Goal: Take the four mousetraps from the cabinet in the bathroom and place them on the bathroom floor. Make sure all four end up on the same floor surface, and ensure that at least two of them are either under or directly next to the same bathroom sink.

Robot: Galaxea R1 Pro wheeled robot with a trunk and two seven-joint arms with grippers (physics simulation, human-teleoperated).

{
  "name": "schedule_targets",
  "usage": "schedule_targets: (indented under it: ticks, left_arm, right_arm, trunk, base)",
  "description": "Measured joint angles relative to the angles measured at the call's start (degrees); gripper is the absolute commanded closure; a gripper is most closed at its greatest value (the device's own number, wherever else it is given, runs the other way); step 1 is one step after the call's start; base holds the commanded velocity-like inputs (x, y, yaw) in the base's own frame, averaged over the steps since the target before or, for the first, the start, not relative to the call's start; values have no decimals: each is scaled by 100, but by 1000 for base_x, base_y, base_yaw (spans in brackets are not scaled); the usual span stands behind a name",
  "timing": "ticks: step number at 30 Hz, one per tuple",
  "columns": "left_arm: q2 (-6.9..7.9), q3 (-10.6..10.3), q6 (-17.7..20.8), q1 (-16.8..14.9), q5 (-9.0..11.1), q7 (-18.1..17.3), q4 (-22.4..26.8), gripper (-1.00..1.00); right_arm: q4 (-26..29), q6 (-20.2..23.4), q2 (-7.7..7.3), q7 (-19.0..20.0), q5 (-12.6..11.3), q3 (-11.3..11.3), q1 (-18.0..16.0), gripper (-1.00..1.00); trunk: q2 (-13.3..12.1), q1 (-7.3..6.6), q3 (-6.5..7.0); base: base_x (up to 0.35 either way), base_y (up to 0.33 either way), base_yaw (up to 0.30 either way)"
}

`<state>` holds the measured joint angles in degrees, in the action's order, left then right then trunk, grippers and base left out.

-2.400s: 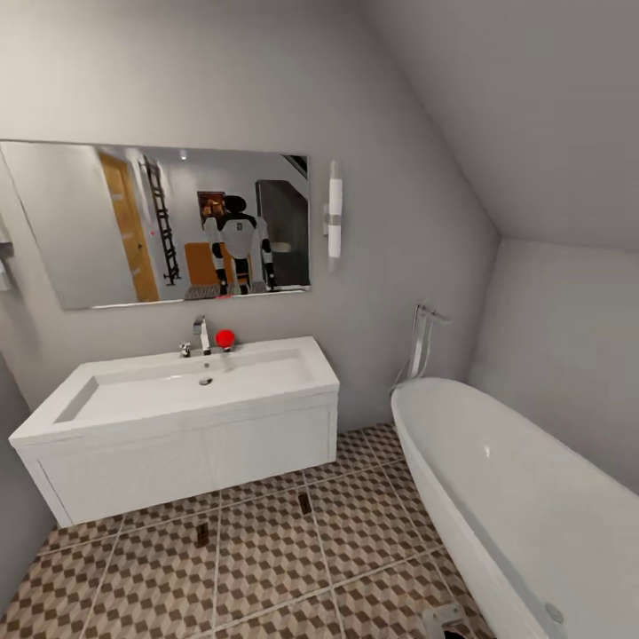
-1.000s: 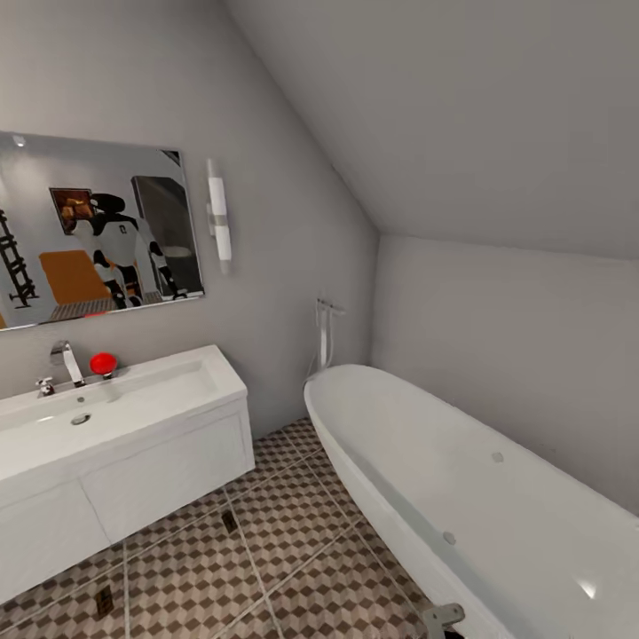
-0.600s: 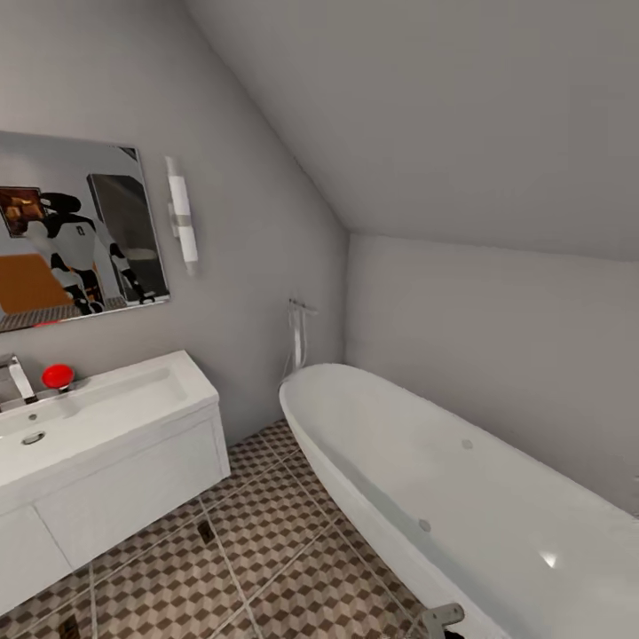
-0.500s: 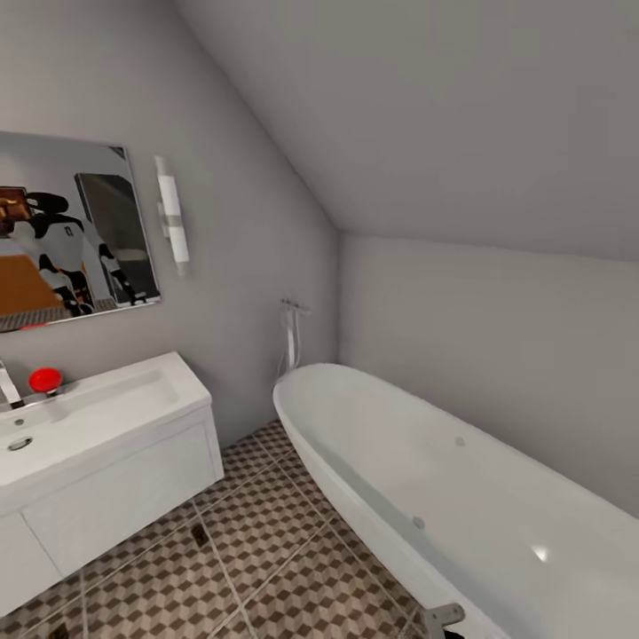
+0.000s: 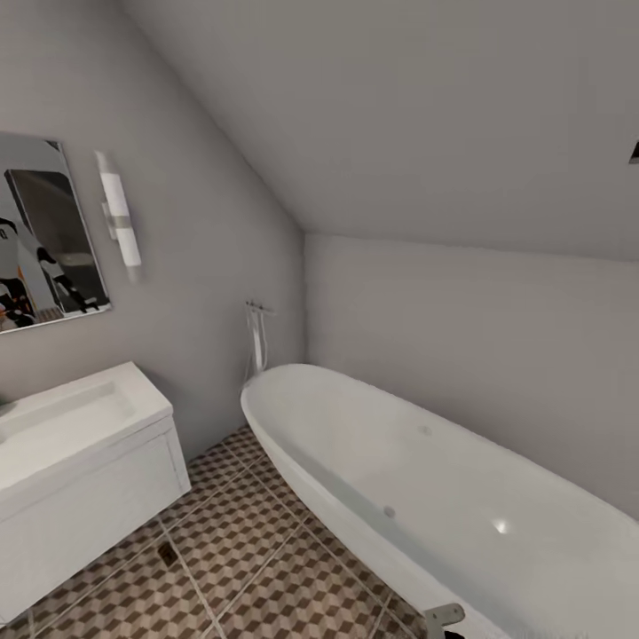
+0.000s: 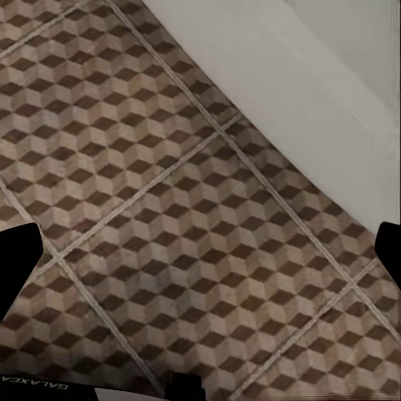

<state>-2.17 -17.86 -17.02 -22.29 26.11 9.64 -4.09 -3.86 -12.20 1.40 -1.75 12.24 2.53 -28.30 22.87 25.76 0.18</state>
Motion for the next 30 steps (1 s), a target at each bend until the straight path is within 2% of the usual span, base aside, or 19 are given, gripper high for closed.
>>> schedule_targets:
  ticks: [30]
  left_arm:
    - [10,-2,-11,11,-9,-49,0,-100]
  right_arm:
    - [-1,0,0,0,0,-3,0,-100]
  trunk:
    - [0,0,0]
  base:
    - [0,0,-269]
